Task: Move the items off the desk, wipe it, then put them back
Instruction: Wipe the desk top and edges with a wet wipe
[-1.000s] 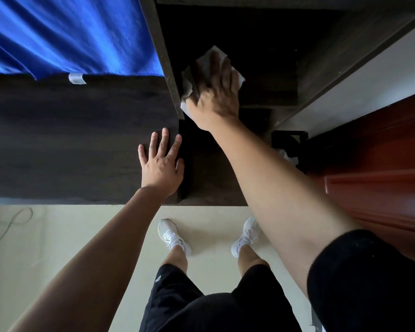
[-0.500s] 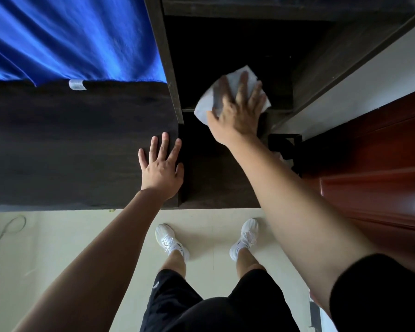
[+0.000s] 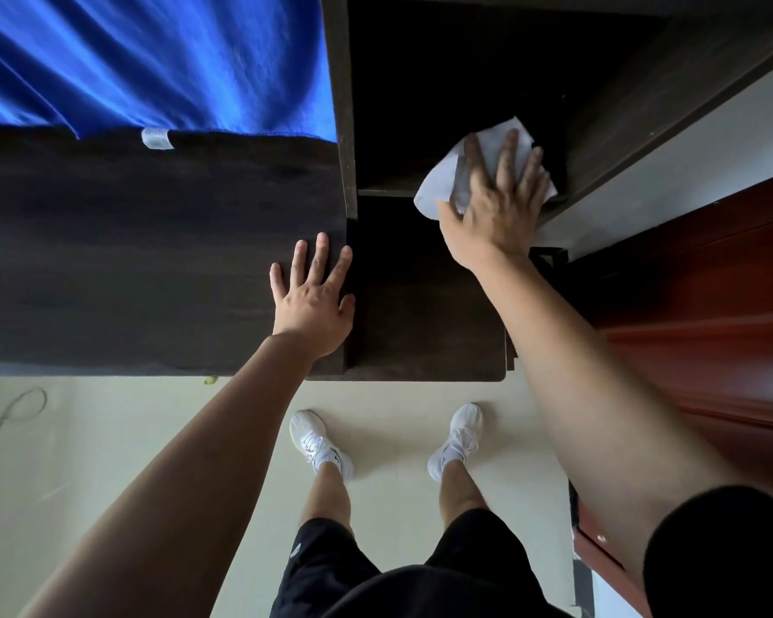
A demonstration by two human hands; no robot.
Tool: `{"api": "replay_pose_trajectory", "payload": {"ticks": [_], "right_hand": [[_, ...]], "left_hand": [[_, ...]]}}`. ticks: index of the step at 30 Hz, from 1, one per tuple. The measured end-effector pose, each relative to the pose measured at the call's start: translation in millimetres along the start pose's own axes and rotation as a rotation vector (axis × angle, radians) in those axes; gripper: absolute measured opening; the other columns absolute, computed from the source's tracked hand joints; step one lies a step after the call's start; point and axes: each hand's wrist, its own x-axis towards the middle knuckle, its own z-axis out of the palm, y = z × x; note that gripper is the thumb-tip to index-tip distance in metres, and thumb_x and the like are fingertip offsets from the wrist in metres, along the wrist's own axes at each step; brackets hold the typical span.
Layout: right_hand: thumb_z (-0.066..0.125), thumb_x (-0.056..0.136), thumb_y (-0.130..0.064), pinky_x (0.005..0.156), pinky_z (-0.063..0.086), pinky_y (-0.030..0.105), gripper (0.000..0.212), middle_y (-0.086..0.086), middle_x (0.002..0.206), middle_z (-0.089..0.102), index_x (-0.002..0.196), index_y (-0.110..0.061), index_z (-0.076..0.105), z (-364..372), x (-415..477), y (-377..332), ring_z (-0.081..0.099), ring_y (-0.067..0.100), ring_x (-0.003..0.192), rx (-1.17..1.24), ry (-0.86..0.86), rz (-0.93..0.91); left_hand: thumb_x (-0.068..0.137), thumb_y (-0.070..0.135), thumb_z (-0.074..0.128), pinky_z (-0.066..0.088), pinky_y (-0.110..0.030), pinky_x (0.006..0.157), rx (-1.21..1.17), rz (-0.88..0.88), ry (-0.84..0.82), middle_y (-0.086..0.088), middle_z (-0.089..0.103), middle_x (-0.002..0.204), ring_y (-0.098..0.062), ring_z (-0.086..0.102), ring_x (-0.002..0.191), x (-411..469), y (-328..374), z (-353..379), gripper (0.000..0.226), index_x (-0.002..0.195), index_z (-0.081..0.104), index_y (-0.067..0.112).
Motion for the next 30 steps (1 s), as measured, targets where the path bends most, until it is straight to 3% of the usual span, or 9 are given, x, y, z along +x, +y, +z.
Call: {"api": "replay_pose_trajectory", "payload": {"ticks": [4, 7, 11, 15, 17, 22, 26, 30], "right_hand": [[0.045, 0.097, -0.051, 0.123, 0.004, 0.056, 0.073, 0.017, 0.168, 0.000, 0.160, -0.033, 0.013, -11.0, 0.2, -0.7, -0.002, 0.048, 0.152, 0.029, -0.070, -0.019], [0.037, 0.104, -0.040, 0.125, 0.009, 0.048, 0.061, 0.013, 0.169, 0.005, 0.160, -0.026, 0.018, -20.5, -12.1, 2.2, 0.003, 0.039, 0.154, 0.073, -0.089, -0.099], [0.031, 0.109, -0.030, 0.117, 0.035, 0.042, 0.046, 0.007, 0.165, 0.027, 0.153, -0.016, 0.040, -33.3, -38.2, 33.5, 0.023, 0.026, 0.153, 0.234, -0.033, -0.139], [0.043, 0.108, -0.021, 0.099, 0.052, 0.039, 0.039, 0.007, 0.153, 0.047, 0.143, -0.007, 0.054, -31.4, -83.4, 90.2, 0.053, 0.024, 0.136, 0.386, 0.136, -0.043], [0.046, 0.107, -0.016, 0.100, 0.052, 0.040, 0.037, 0.011, 0.149, 0.051, 0.139, -0.002, 0.057, -21.9, -104.0, 124.6, 0.055, 0.025, 0.134, 0.441, 0.173, 0.028], [0.044, 0.107, -0.016, 0.113, 0.040, 0.038, 0.039, 0.010, 0.154, 0.046, 0.143, -0.004, 0.053, 9.9, -127.4, 195.9, 0.043, 0.023, 0.143, 0.538, 0.083, 0.208], [0.050, 0.105, -0.015, 0.110, 0.043, 0.038, 0.037, 0.014, 0.149, 0.051, 0.139, -0.002, 0.056, 48.2, -121.0, 239.6, 0.048, 0.027, 0.140, 0.514, 0.042, 0.237], [0.048, 0.105, -0.027, 0.108, 0.039, 0.035, 0.044, 0.010, 0.155, 0.045, 0.145, -0.009, 0.049, 96.2, -96.0, 262.7, 0.040, 0.024, 0.144, 0.507, -0.071, 0.260]], "left_hand": [[0.099, 0.044, 0.040, -0.001, -0.058, 0.119, 0.028, 0.006, -0.080, 0.001, -0.015, 0.164, -0.026, -0.015, 0.151, 1.8, 3.5, -16.4, 0.070, 0.156, 0.001, 0.035], [0.098, 0.045, 0.043, 0.008, -0.058, 0.119, 0.060, 0.006, -0.124, 0.000, -0.007, 0.166, -0.028, -0.007, 0.151, 3.4, 7.3, -29.6, 0.070, 0.157, 0.008, 0.031], [0.098, 0.051, 0.038, 0.006, -0.059, 0.119, 0.177, 0.101, -0.044, -0.003, 0.001, 0.166, -0.029, -0.003, 0.151, -0.9, 24.8, -25.7, 0.068, 0.156, 0.014, 0.025], [0.097, 0.052, 0.039, 0.008, -0.058, 0.118, 0.158, 0.225, 0.026, -0.003, 0.002, 0.166, -0.030, 0.001, 0.151, 5.0, 72.4, -4.6, 0.067, 0.155, 0.018, 0.026], [0.097, 0.052, 0.040, 0.009, -0.058, 0.119, 0.139, 0.257, -0.021, -0.002, 0.001, 0.166, -0.029, 0.000, 0.152, 11.5, 103.9, 11.2, 0.067, 0.155, 0.020, 0.026], [0.097, 0.055, 0.038, 0.009, -0.058, 0.119, 0.179, 0.300, -0.149, -0.001, -0.003, 0.166, -0.028, -0.002, 0.152, 23.6, 162.5, 54.1, 0.069, 0.156, 0.015, 0.027], [0.098, 0.055, 0.037, 0.009, -0.057, 0.119, 0.179, 0.323, -0.196, -0.001, -0.004, 0.166, -0.027, -0.003, 0.152, 34.6, 198.5, 86.2, 0.069, 0.156, 0.015, 0.026], [0.097, 0.053, 0.039, 0.010, -0.057, 0.118, 0.143, 0.284, -0.204, 0.000, -0.002, 0.166, -0.027, -0.002, 0.152, 49.5, 217.1, 116.2, 0.068, 0.155, 0.017, 0.026]]}}
